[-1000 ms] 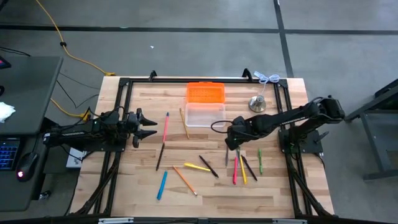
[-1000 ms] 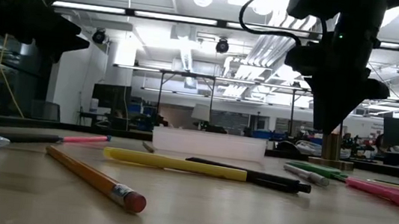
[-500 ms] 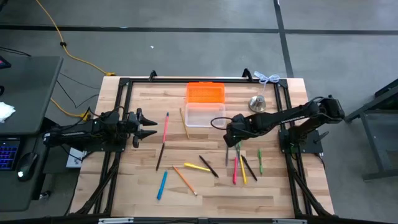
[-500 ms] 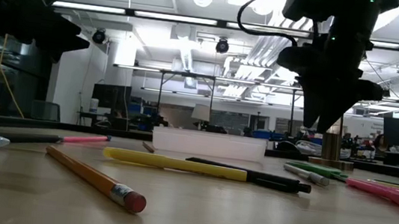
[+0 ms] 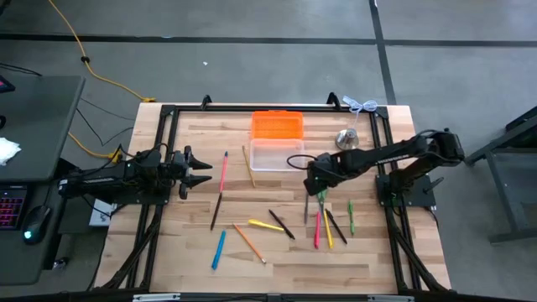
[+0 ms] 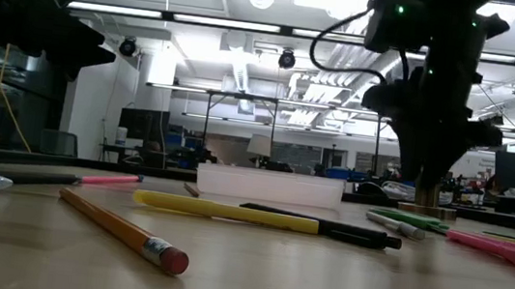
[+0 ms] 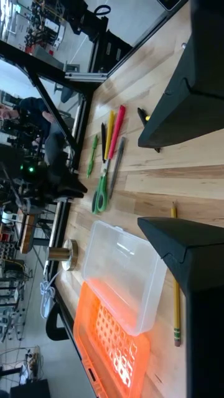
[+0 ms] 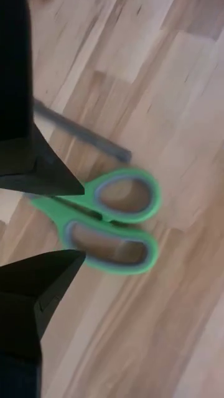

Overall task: Pick & place school supplies into a supply box
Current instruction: Put the green scissors into the supply box

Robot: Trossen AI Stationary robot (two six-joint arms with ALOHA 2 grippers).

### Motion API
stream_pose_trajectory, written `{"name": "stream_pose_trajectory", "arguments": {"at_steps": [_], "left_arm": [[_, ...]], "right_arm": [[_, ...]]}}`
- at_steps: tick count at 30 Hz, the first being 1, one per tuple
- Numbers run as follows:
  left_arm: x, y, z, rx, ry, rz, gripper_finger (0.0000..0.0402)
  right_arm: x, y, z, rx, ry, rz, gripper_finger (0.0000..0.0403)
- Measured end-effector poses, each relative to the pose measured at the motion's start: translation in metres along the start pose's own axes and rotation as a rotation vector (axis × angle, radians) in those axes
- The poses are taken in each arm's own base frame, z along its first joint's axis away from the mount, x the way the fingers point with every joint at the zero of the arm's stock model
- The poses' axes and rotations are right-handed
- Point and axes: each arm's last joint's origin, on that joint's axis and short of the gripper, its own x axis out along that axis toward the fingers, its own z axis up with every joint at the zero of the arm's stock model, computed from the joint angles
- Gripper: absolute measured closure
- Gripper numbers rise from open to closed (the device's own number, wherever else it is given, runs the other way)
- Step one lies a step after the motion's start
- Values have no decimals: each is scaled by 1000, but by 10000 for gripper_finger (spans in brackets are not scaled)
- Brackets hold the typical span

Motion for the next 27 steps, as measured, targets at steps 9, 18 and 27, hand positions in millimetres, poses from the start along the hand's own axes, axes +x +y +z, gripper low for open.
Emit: {"name": "stream_pose_trajectory", "arguments": {"at_steps": [9, 18, 27], "left_arm": [[0, 0, 0, 0, 0, 0, 179], [0, 0, 0, 0, 0, 0, 179], [0, 0, 0, 0, 1, 0, 179]], "right_arm": [[3, 4, 2, 0, -48, 59, 272], [9, 1, 13, 17, -22, 59, 272], [34, 1, 20, 2, 48, 9, 272]]}}
